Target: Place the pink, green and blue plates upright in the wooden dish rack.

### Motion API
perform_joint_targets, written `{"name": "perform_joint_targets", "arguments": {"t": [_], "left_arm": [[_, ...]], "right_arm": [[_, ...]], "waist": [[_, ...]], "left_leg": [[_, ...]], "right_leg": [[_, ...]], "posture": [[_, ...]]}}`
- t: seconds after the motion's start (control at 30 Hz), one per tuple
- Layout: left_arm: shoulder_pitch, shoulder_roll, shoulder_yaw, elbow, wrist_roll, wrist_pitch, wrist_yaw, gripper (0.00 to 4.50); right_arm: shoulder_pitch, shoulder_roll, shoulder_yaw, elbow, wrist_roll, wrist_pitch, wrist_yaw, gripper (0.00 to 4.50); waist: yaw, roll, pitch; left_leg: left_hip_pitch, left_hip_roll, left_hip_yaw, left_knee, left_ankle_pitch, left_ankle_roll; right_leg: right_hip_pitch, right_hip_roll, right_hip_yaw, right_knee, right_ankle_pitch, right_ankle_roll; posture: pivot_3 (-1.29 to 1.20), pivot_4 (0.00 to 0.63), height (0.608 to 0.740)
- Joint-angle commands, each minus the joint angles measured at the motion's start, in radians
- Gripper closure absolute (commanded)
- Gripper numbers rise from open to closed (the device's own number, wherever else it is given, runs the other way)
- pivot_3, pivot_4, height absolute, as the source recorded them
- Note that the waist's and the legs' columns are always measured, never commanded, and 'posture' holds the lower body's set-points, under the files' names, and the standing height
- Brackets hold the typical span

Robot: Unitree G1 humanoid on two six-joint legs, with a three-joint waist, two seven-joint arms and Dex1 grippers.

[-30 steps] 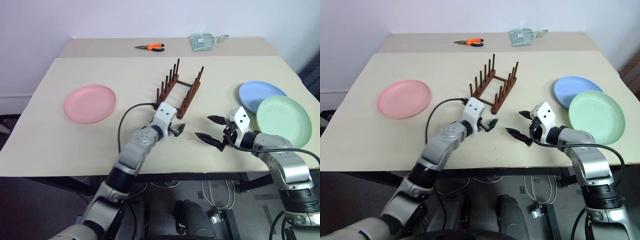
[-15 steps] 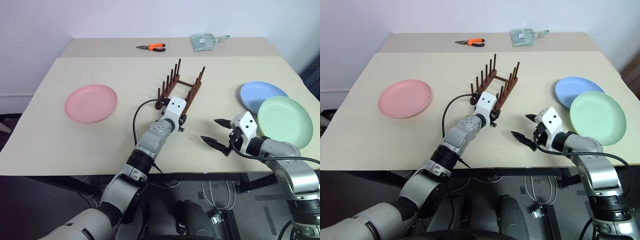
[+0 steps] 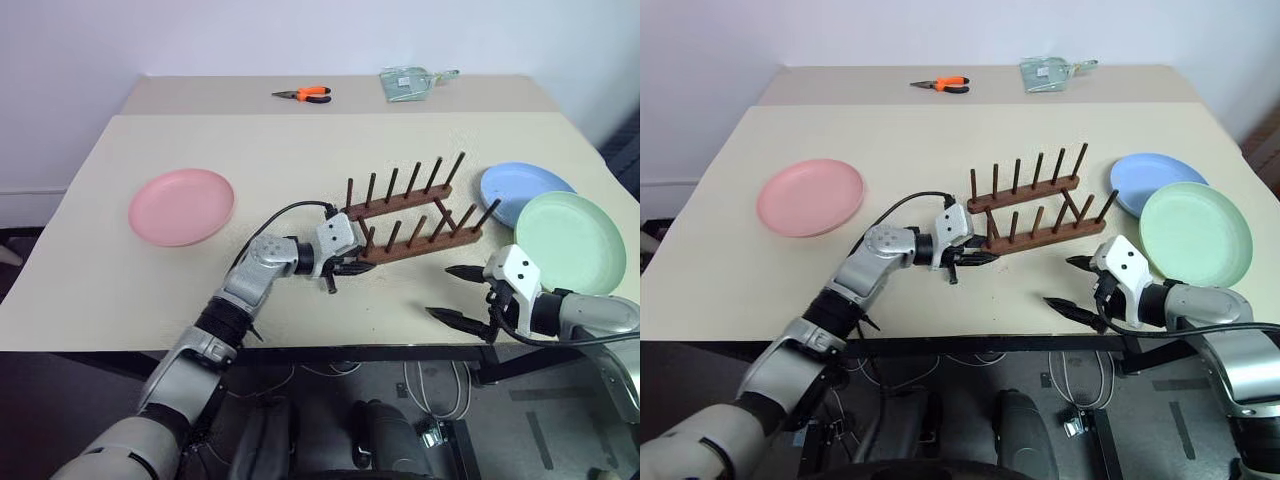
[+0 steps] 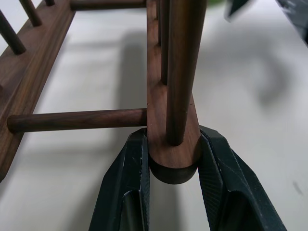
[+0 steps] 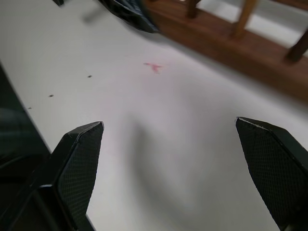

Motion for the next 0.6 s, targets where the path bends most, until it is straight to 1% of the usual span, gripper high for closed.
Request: {"name": "perform_joint_targets", "arguments": {"t": [0.03,0.07,0.13,0.2,0.23,0.27,0.33,0.37,0.4,0.47,0.5,0.57,0.6], "left_arm": [[-0.061,-0.003,0.033,0.046,-0.03,-0.033,-0.073,3.24],[-0.069,-0.005,0.039,0.057,-0.037,-0.024,-0.087,2.69],[-0.076,-0.01,0.048,0.073,-0.038,-0.021,-0.097,1.74],[-0.075,-0.008,0.051,0.082,-0.018,-0.033,-0.077,0.78],[-0.072,0.0,0.052,0.081,-0.005,-0.027,-0.06,0.13],[-0.064,0.014,0.053,0.072,0.004,-0.014,-0.048,0.06],[-0.033,0.062,0.057,0.02,0.015,0.055,-0.04,0.06],[-0.007,0.092,0.059,-0.026,0.008,0.085,-0.057,0.0],[0.031,0.129,0.059,-0.093,-0.006,0.126,-0.081,0.0],[0.105,0.191,0.065,-0.225,-0.037,0.192,-0.112,0.55],[0.141,0.214,0.072,-0.297,-0.061,0.237,-0.121,0.89],[0.195,0.223,0.071,-0.428,-0.092,0.321,-0.104,1.85],[0.21,0.209,0.06,-0.473,-0.082,0.348,-0.07,2.34]], "right_arm": [[-0.001,-0.001,-0.019,-0.023,0.006,-0.016,-0.001,0.0],[0.0,0.002,-0.017,-0.026,0.005,-0.016,-0.004,0.0],[0.001,0.006,-0.016,-0.028,0.003,-0.016,-0.006,0.0],[0.001,0.008,-0.018,-0.026,0.0,-0.015,-0.013,0.0],[0.001,0.008,-0.02,-0.023,-0.005,-0.015,-0.019,0.0],[0.0,0.005,-0.019,-0.017,-0.014,-0.015,-0.026,0.0],[-0.003,-0.004,-0.013,0.005,-0.045,-0.021,-0.044,0.0],[-0.006,-0.007,-0.01,0.02,-0.061,-0.023,-0.054,0.55],[-0.008,-0.008,-0.009,0.038,-0.077,-0.028,-0.064,0.92],[-0.01,-0.007,-0.005,0.06,-0.095,-0.044,-0.068,1.84],[-0.012,-0.004,-0.001,0.065,-0.099,-0.049,-0.067,2.38],[-0.033,0.004,0.029,0.077,-0.126,-0.056,-0.082,3.43],[-0.052,0.009,0.049,0.092,-0.15,-0.058,-0.098,3.88]], "waist": [[-0.002,0.0,0.0],[-0.002,0.0,0.0],[-0.001,0.0,0.0],[-0.002,0.0,0.0],[-0.003,0.0,0.0],[-0.003,0.0,0.0],[-0.009,0.0,0.0],[-0.014,0.0,0.0],[-0.018,0.0,0.0],[-0.029,0.0,0.0],[-0.029,0.0,0.0],[-0.029,0.0,0.0],[-0.027,0.0,0.0]], "left_leg": [[0.0,0.0,0.0,0.0,0.0,0.0],[0.0,0.0,0.0,0.0,0.0,0.001],[-0.001,0.0,0.0,0.0,-0.001,0.001],[-0.001,0.0,0.0,0.0,-0.001,0.001],[-0.001,0.0,0.0,0.0,-0.001,0.001],[-0.001,0.0,0.0,0.0,-0.001,0.001],[-0.001,0.0,0.0,0.0,-0.001,0.001],[0.0,0.0,0.0,0.0,-0.001,0.001],[0.0,0.001,0.0,0.0,-0.001,0.001],[0.0,0.001,0.0,-0.001,-0.001,0.001],[0.0,0.001,0.0,-0.001,-0.001,0.001],[0.0,0.001,0.0,-0.001,-0.001,0.001],[0.0,0.001,0.0,-0.001,-0.001,0.001]], "right_leg": [[0.0,0.0,0.0,0.0,0.0,0.001],[0.0,0.0,0.0,0.0,0.001,0.002],[0.0,0.0,0.0,-0.001,0.001,0.002],[0.0,0.0,0.0,-0.001,0.001,0.002],[0.0,0.0,0.0,-0.001,0.001,0.002],[0.0,0.0,0.0,-0.001,0.001,0.002],[0.0,0.001,0.0,0.0,0.001,0.003],[0.0,0.001,0.0,0.0,0.001,0.003],[0.0,0.001,0.0,0.0,0.001,0.003],[0.0,0.001,0.001,0.0,0.001,0.003],[0.0,0.001,0.001,0.0,0.001,0.003],[0.0,0.0,0.001,0.001,0.001,0.003],[0.0,0.0,0.001,0.001,0.001,0.003]], "posture": [[0.0,0.15,0.74],[0.0,0.15,0.74],[0.0,0.15,0.74],[0.0,0.15,0.74],[0.0,0.15,0.74],[0.0,0.15,0.74],[0.0,0.15,0.74],[0.0,0.15,0.74],[0.0,0.15,0.74],[0.0,0.15,0.74],[0.0,0.15,0.74],[0.0,0.15,0.74],[0.0,0.15,0.74]]}}
